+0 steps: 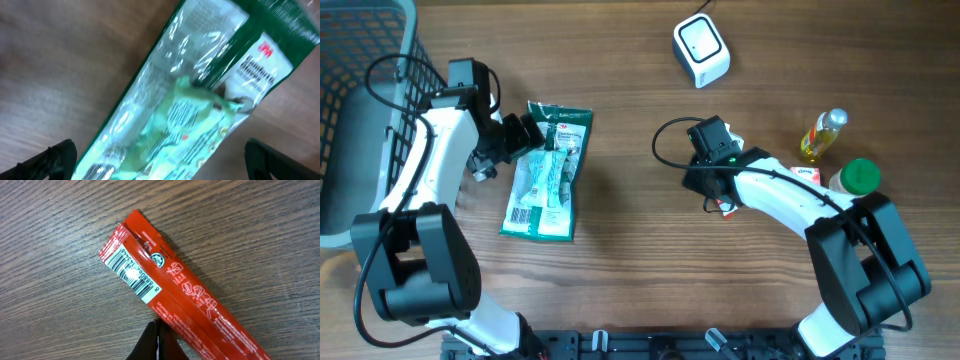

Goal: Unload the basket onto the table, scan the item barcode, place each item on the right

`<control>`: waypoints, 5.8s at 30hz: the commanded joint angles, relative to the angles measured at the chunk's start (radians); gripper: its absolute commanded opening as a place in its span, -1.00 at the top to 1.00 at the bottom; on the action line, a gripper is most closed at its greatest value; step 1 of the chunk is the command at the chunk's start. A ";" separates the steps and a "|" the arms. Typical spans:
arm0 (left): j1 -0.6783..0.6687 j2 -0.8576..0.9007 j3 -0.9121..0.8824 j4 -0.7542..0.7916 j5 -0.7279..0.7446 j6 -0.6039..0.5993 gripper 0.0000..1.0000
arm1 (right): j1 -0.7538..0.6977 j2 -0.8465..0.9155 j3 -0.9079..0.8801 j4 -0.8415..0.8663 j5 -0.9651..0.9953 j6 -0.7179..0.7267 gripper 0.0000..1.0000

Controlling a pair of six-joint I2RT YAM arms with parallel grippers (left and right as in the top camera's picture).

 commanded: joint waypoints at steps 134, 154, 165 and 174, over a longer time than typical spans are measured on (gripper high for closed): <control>0.067 -0.007 -0.210 0.116 0.089 0.095 -0.56 | -0.038 0.043 -0.022 0.103 -0.285 -0.222 0.06; 0.019 -0.013 -0.296 0.210 0.088 0.079 -0.38 | -0.037 0.043 -0.022 0.103 -0.288 -0.233 0.05; 0.053 -0.134 -0.118 0.043 0.175 0.076 -0.47 | -0.037 0.043 -0.022 0.105 -0.288 -0.233 0.04; 0.053 -0.114 -0.230 0.039 0.171 0.076 0.11 | -0.037 0.043 -0.022 0.104 -0.288 -0.233 0.04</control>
